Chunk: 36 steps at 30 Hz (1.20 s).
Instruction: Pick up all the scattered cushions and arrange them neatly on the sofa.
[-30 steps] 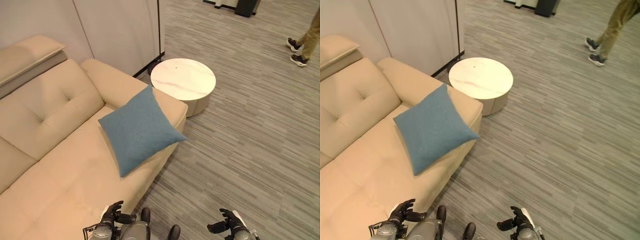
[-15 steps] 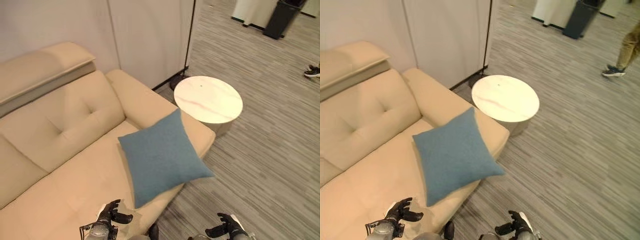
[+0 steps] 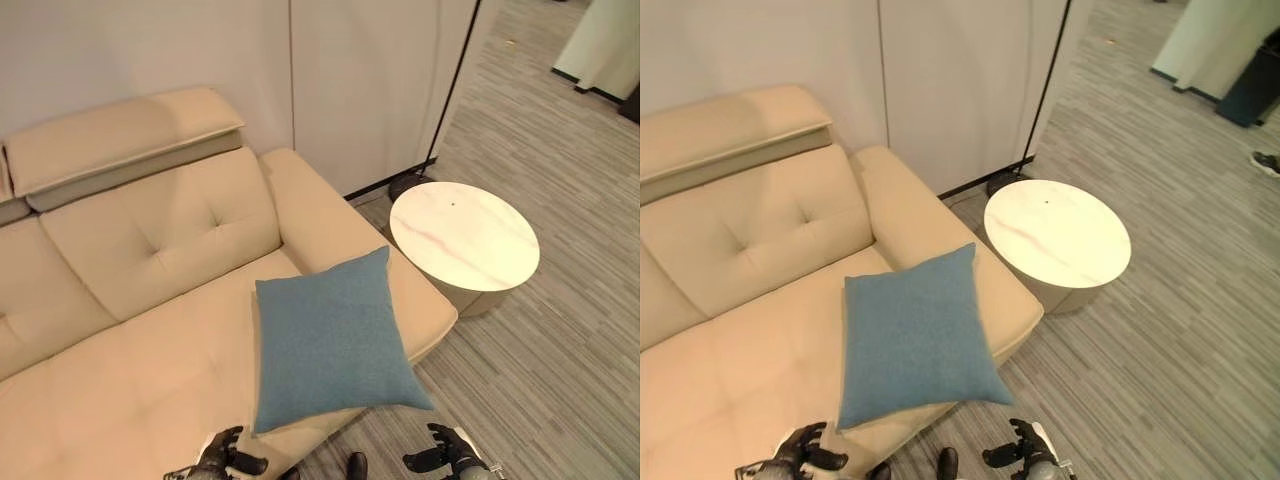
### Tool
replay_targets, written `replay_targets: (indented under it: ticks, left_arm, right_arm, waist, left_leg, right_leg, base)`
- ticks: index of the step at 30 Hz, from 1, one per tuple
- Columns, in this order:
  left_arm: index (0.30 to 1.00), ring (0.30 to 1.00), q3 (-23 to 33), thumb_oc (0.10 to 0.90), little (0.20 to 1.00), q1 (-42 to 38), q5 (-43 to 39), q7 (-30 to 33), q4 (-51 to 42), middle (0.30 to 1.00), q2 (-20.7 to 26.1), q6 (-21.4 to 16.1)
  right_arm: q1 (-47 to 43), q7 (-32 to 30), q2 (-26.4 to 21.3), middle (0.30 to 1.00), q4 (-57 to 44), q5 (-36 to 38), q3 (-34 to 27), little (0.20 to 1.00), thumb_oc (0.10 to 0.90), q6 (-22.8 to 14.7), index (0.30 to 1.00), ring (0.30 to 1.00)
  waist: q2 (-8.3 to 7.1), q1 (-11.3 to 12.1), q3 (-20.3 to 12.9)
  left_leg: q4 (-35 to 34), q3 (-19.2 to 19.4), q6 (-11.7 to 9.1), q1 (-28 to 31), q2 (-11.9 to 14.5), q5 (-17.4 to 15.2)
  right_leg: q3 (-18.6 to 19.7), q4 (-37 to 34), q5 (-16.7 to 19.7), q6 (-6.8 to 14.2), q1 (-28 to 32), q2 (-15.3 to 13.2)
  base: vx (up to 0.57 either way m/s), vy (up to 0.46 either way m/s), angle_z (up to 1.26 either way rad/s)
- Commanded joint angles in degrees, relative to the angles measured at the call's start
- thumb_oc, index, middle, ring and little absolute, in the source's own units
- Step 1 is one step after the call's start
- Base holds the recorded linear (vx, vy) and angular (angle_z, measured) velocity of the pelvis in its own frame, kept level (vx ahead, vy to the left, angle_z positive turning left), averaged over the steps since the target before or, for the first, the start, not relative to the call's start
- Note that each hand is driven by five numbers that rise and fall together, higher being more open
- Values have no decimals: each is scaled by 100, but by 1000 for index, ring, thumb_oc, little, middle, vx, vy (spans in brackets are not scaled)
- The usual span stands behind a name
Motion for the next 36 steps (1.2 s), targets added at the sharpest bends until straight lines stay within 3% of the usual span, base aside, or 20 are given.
replay_targets:
  ticks: [1,2,3,6,10,14,16,24,27,30,31,36]
  left_arm:
    - [900,900,-70,800,900,-312,51,94,-156,900,116,-235]
    - [900,900,-69,800,900,-311,51,94,-157,900,116,-234]
    - [900,900,-36,800,900,-279,27,100,-238,900,105,-242]
    - [900,900,-2,800,900,-212,51,111,-254,900,116,-224]
    - [900,900,29,800,900,-203,100,156,-239,900,215,-231]
    - [900,900,176,800,900,-219,75,226,-388,900,462,-274]
    - [900,900,361,800,900,-189,-12,267,-679,900,708,-323]
    - [900,900,863,800,900,-40,-216,339,-1518,900,1015,-432]
    - [900,900,958,800,900,-39,-276,382,-1804,900,1078,-461]
    - [900,900,992,800,900,-82,-374,445,-2002,900,1108,-475]
    - [900,900,1031,800,900,-143,-542,531,-2190,900,1078,-505]
    - [900,900,954,800,900,-305,-727,645,-2555,900,1016,-545]
  right_arm:
    - [-69,-217,-376,900,-164,172,-47,900,800,-163,900,900]
    - [-69,-217,-376,900,-164,172,-47,900,800,-163,900,900]
    - [5,-234,-406,900,-124,165,-101,900,800,-141,900,900]
    - [69,-259,-466,900,42,68,-115,900,800,-119,900,900]
    - [116,-354,-598,900,184,-64,-162,900,800,-123,900,900]
    - [118,-448,-1035,900,164,-163,-349,900,800,-162,900,900]
    - [124,-442,-1605,900,-254,-161,-657,900,800,-187,900,900]
    - [157,-539,-2695,900,-1788,-388,-1489,900,800,-197,900,900]
    - [5,-614,-2897,900,-2048,-331,-1681,900,800,-200,900,900]
    - [-140,-680,-2775,900,-2295,103,-1891,900,800,-204,900,900]
    - [-323,-757,-2376,900,-2448,905,-2062,900,800,-328,900,900]
    - [-598,-809,-1662,900,-2863,1881,-1933,900,800,-561,900,900]
  waist:
    - [-26,-111,78]
    - [-25,-109,77]
    - [-7,-190,50]
    - [28,-220,-25]
    - [4,-241,-107]
    - [-42,-246,-213]
    - [-55,-254,-244]
    - [-63,-309,-374]
    - [-64,-310,-407]
    - [-57,-307,-432]
    - [-50,-282,-465]
    - [-50,-212,-442]
  left_leg:
    - [346,993,11,-698,230,-182]
    - [360,996,11,-705,232,-190]
    - [366,1688,76,-657,387,-240]
    - [158,2028,60,-527,461,-186]
    - [-169,2038,44,-304,449,-104]
    - [-442,2042,31,-102,433,-65]
    - [-503,2079,23,24,436,-113]
    - [-503,2142,38,122,415,-235]
    - [-503,2145,43,165,414,-284]
    - [-503,2124,50,180,404,-317]
    - [-503,2101,58,193,392,-351]
    - [-503,2025,62,137,373,-366]
  right_leg:
    - [-45,278,-664,311,87,-150]
    - [-43,278,-663,311,85,-148]
    - [-249,220,-688,322,123,-173]
    - [-319,157,-693,332,230,-129]
    - [-381,77,-664,373,324,-108]
    - [-349,37,-639,432,341,-91]
    - [-294,37,-638,477,378,-88]
    - [-219,37,-648,535,449,-117]
    - [-212,37,-649,556,470,-129]
    - [-203,37,-648,566,471,-139]
    - [-210,37,-651,575,468,-151]
    - [-246,37,-640,580,413,-163]
  base:
    - [-56,-26,27]
    - [-80,-44,36]
    - [-24,-18,41]
    - [20,8,69]
    - [62,13,13]
    - [40,33,3]
    - [36,64,-9]
    - [32,53,-7]
    - [40,49,-3]
    - [35,41,-1]
    - [48,42,0]
    - [12,11,0]
